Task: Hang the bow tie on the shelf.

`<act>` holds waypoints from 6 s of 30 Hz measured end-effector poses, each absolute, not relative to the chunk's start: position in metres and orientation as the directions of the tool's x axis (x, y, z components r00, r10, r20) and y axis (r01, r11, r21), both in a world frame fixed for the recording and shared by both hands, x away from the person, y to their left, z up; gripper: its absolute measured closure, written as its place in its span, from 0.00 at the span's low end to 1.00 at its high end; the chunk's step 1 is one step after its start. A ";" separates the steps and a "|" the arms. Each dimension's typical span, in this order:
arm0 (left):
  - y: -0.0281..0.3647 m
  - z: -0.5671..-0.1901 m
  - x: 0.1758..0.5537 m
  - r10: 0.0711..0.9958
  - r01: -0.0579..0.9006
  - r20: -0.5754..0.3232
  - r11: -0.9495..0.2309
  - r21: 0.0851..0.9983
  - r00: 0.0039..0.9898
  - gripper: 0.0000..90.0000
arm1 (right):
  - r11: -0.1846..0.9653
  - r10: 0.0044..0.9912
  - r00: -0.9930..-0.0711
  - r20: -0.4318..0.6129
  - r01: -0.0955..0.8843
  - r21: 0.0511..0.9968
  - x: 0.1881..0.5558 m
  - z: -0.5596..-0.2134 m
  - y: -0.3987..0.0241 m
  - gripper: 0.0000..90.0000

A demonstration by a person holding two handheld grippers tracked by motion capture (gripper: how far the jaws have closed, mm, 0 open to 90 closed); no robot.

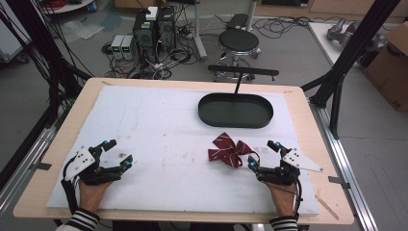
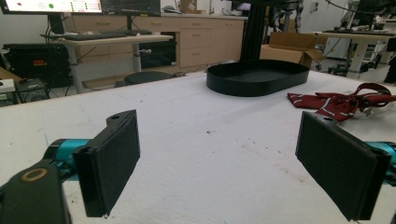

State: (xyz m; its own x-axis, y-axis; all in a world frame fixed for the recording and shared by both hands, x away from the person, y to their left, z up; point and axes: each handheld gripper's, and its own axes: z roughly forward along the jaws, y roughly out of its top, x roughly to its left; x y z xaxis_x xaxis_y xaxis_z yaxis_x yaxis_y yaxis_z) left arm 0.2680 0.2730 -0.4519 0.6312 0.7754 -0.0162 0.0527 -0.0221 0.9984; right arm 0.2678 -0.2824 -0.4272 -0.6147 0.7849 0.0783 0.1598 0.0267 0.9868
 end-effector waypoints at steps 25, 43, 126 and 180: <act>0.273 -0.452 0.267 0.778 0.048 -0.011 -0.025 0.999 0.628 0.16 | 0.325 0.733 -0.679 -0.037 0.302 0.896 0.299 -0.372 -0.275 0.05; 0.272 -0.452 0.267 0.780 0.046 -0.006 -0.028 0.999 0.626 0.16 | 0.500 0.672 -0.740 -0.033 0.421 0.757 0.330 -0.387 -0.265 0.19; 0.273 -0.452 0.267 0.783 0.048 -0.016 -0.017 0.999 0.621 0.16 | 0.588 0.643 -0.761 -0.085 0.420 0.692 0.338 -0.388 -0.240 0.98; 0.274 -0.452 0.267 0.781 0.049 -0.023 -0.010 0.999 0.624 0.16 | 0.391 0.692 -0.700 -0.176 0.158 0.907 0.381 -0.283 -0.204 0.98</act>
